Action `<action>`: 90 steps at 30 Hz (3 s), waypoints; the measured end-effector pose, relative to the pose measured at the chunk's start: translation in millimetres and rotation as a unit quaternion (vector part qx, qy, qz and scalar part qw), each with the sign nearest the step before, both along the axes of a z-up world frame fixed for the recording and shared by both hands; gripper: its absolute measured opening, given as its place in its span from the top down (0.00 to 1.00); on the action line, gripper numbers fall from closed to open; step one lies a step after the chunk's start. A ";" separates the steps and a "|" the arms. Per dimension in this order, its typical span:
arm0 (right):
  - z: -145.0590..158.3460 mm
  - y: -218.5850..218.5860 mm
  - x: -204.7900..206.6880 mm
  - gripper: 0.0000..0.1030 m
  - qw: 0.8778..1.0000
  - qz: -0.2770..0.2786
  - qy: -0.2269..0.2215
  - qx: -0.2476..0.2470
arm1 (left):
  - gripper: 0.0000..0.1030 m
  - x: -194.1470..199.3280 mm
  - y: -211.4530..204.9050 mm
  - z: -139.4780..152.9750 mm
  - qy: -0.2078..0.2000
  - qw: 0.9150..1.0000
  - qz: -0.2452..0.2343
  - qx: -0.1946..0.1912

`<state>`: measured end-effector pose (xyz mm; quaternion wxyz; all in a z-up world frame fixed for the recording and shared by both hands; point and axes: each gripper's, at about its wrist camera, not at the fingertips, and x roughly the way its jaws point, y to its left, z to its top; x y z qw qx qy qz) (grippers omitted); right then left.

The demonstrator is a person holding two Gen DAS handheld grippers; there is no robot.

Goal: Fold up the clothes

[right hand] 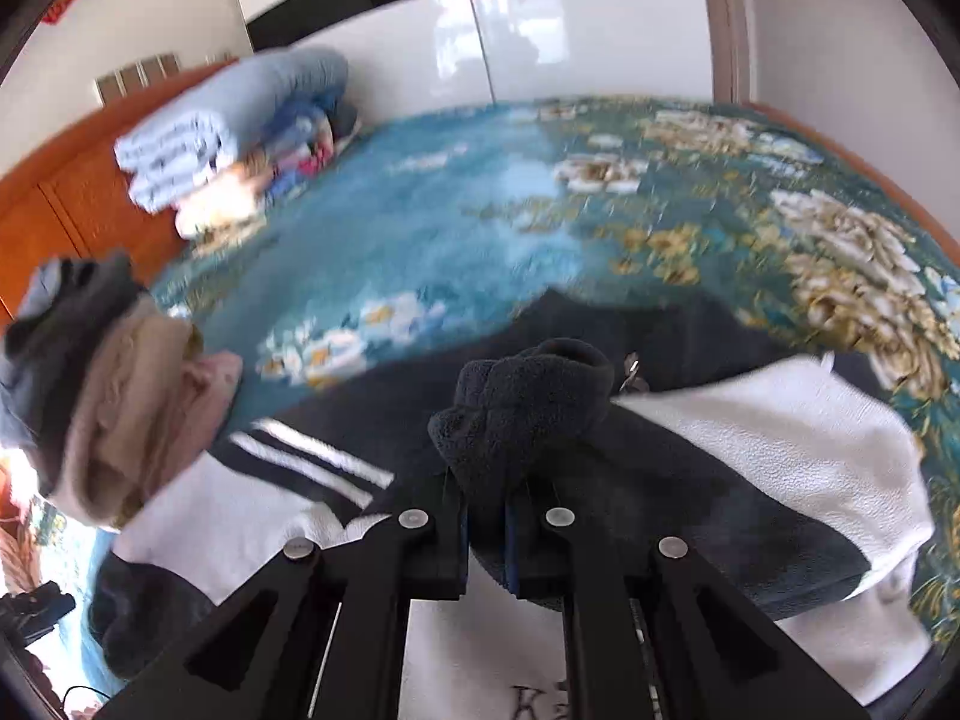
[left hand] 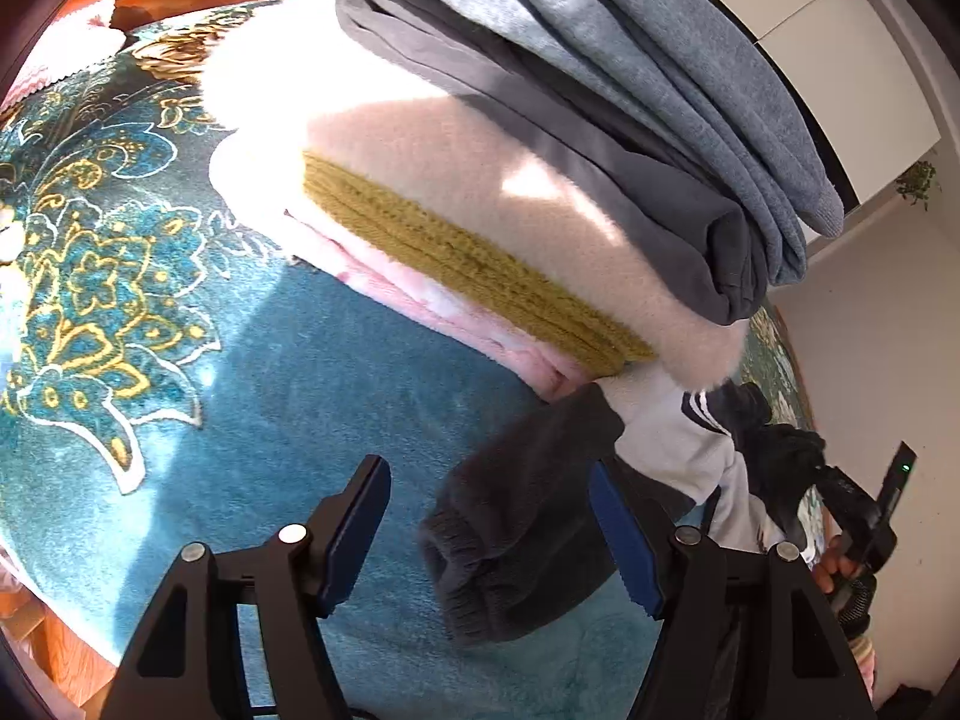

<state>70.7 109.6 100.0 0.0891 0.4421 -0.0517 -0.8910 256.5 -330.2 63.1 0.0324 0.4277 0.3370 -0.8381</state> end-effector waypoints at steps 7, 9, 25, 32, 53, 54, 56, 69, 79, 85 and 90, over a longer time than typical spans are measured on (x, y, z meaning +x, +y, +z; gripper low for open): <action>-3.8 -10.3 20.2 0.54 0.999 0.044 -0.007 -0.008 | 0.29 1.2 0.2 -20.9 -0.015 0.999 -0.029 0.002; 13.2 -2.9 37.6 0.39 0.997 0.062 0.017 -0.042 | 0.29 -7.6 11.4 -30.0 -0.023 0.999 -0.043 0.011; 7.3 120.6 138.6 0.32 0.977 -0.080 0.093 -0.173 | 0.78 -15.7 69.3 12.3 0.005 0.996 -0.084 0.013; -13.6 182.6 155.8 0.32 0.953 -0.155 0.122 -0.230 | 0.78 -85.8 157.3 158.6 0.093 0.979 -0.182 -0.022; -36.1 266.6 173.0 0.32 0.914 -0.289 0.076 -0.276 | 0.77 -272.6 637.5 30.1 -0.058 0.863 -0.451 -0.221; -37.8 267.5 172.3 0.32 0.913 -0.290 0.072 -0.278 | 0.77 -275.7 645.5 17.9 -0.070 0.860 -0.450 -0.229; -38.3 268.0 172.0 0.32 0.912 -0.290 0.070 -0.280 | 0.75 -278.8 652.4 2.2 -0.082 0.856 -0.453 -0.235; -38.0 272.2 178.5 0.32 0.903 -0.290 0.095 -0.304 | 0.31 -233.0 547.4 100.1 -0.014 0.883 -0.463 -0.072; -17.5 247.0 183.0 0.32 0.927 -0.245 0.131 -0.253 | 0.26 -110.5 291.0 24.4 -0.011 0.957 -0.276 -0.088; 3.3 253.3 228.3 0.32 0.944 -0.233 0.170 -0.158 | 0.26 -83.2 247.0 -22.6 -0.035 0.963 -0.266 -0.026; -8.5 311.4 258.2 0.32 0.939 -0.304 0.113 -0.112 | 0.26 -80.8 257.7 -35.9 -0.019 0.955 -0.293 0.032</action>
